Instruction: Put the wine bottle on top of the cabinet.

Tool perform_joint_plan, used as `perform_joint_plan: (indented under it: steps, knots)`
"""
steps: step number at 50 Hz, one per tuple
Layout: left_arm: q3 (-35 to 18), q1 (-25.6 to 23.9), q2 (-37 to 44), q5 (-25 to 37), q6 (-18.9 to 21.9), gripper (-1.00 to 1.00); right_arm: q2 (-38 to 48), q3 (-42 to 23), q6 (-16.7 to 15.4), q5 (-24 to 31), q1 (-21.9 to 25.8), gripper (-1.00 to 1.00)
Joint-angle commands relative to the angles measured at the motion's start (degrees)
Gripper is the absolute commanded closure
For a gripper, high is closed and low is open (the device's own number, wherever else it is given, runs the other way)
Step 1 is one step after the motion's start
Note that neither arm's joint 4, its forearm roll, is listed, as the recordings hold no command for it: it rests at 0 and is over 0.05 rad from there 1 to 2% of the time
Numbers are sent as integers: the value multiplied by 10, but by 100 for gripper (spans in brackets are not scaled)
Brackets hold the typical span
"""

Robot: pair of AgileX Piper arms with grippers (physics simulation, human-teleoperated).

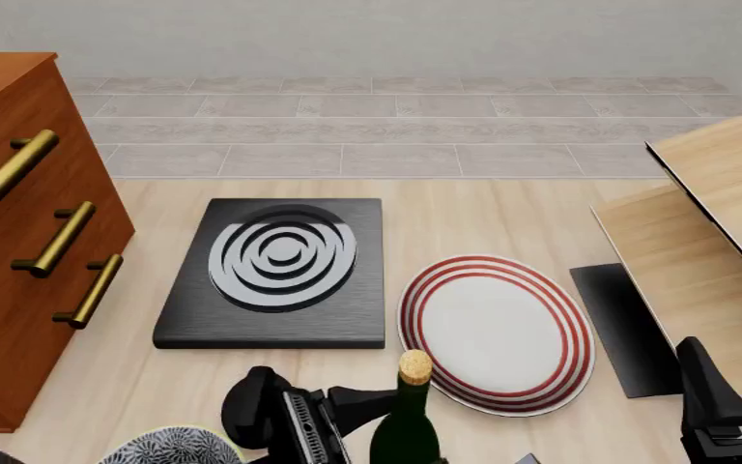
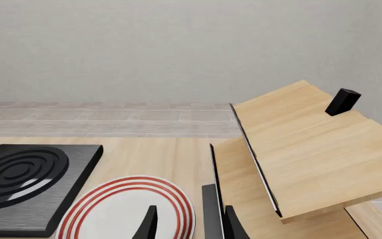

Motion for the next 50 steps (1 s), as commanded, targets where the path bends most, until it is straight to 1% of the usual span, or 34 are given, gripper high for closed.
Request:
perform_joint_plan:
  steps: [1, 18, 19, 20, 21, 22, 38, 50]
  knots:
    - [-11, 4, 32, -5, -4, -100, 0, 0, 0, 0, 0, -100]
    - [-26, 12, 66, -6, -10, -100, 0, 0, 0, 0, 0, -100]
    - [-29, 7, 70, -6, -20, -100, 0, 0, 0, 0, 0, -100]
    - [-29, 7, 71, -6, -20, -100, 0, 0, 0, 0, 0, -100]
    - [-28, 8, 69, -6, -19, 100, 0, 0, 0, 0, 0, -100]
    - [-28, 5, 67, -6, -24, 100, 0, 0, 0, 0, 0, -100]
    - [-13, 3, 37, -6, -23, 100, 0, 0, 0, 0, 0, -100]
    - [15, 16, -7, -5, 0, 100, 0, 0, 0, 0, 0, -100]
